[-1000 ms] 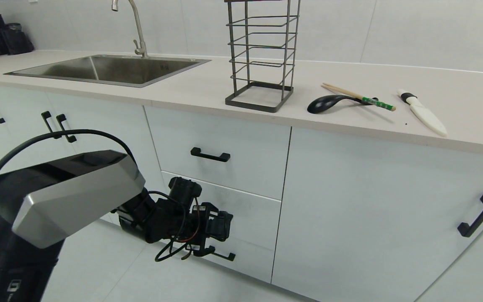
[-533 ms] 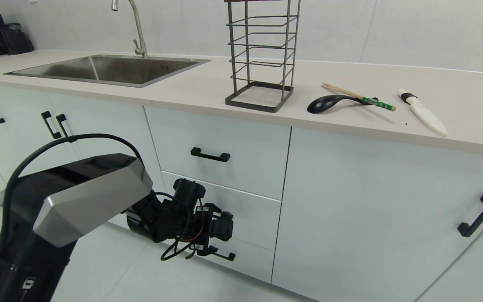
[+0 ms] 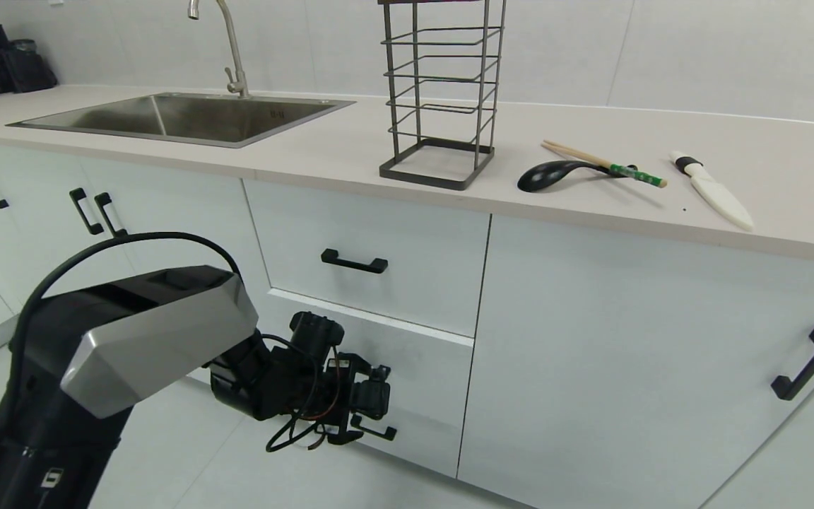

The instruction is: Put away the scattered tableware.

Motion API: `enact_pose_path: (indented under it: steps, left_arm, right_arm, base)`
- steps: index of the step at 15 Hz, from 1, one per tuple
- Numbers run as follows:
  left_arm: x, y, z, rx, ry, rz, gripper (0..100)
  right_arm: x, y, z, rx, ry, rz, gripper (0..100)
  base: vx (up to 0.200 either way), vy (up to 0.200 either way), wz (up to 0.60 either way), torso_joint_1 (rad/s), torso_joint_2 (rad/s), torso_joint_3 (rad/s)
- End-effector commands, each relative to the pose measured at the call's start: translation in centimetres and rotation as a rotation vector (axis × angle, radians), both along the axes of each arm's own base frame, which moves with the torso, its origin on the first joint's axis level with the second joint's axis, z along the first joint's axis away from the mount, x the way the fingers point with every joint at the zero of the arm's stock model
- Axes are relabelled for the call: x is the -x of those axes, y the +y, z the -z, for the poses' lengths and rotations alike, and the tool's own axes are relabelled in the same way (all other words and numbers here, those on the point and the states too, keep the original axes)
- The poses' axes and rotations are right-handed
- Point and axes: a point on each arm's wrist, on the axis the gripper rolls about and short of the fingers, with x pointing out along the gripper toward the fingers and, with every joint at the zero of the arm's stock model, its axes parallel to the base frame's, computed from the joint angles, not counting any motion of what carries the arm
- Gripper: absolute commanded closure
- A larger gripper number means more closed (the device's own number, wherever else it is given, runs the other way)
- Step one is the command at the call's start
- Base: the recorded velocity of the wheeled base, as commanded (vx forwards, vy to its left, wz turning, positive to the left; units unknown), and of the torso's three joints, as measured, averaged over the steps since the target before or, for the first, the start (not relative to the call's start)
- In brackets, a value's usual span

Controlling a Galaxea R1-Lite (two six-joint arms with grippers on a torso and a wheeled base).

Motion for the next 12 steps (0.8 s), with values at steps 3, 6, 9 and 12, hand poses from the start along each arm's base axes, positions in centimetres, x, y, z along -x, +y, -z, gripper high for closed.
enact_pose_path:
  steps: [3, 6, 9, 12]
  left_arm:
    - [0.6, 0.3, -0.5, -0.006, 0.009, 0.000, 0]
    - [1.1, 0.5, -1.0, -0.006, 0.012, -0.002, 0]
    - [2.1, 1.0, -3.2, 0.009, -0.010, -0.006, 0]
    - [3.5, 0.3, -8.5, 0.066, -0.116, 0.026, 0]
  right_arm:
    - [0.0, 0.0, 0.0, 0.000, 0.002, -0.001, 100]
    - [0.0, 0.0, 0.0, 0.000, 0.002, -0.001, 100]
    - [0.0, 0.0, 0.0, 0.000, 0.002, -0.001, 100]
    - [0.0, 0.0, 0.0, 0.000, 0.002, -0.001, 100]
  base:
    - [0.000, 0.000, 0.00, 0.000, 0.00, 0.000]
    - [0.000, 0.000, 0.00, 0.000, 0.00, 0.000]
    - [0.000, 0.000, 0.00, 0.000, 0.00, 0.000]
    - [0.000, 0.000, 0.00, 0.000, 0.00, 0.000]
